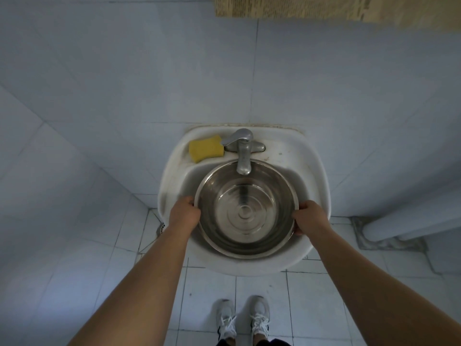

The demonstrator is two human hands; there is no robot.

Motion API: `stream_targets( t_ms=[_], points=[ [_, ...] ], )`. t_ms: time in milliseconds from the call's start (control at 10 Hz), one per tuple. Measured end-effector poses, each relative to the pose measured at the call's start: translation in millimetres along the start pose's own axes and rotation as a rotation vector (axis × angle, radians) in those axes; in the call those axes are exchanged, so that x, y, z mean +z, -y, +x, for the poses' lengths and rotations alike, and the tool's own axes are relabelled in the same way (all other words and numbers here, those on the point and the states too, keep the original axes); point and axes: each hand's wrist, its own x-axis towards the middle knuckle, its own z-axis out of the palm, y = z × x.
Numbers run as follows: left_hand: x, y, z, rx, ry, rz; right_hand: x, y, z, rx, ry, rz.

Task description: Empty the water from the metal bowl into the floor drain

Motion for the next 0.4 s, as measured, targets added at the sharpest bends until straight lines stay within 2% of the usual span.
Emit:
stream_targets(
  t_ms=[200,400],
  points=[
    [-4,-3,-7,0.02,-0.049,0.017,-4,6,-8,-0.019,-0.057,-0.075],
    [-13,-20,-18,0.089,-0.082,0.089,-16,17,-21,-0.119,-0.118,-0.13]
  ],
)
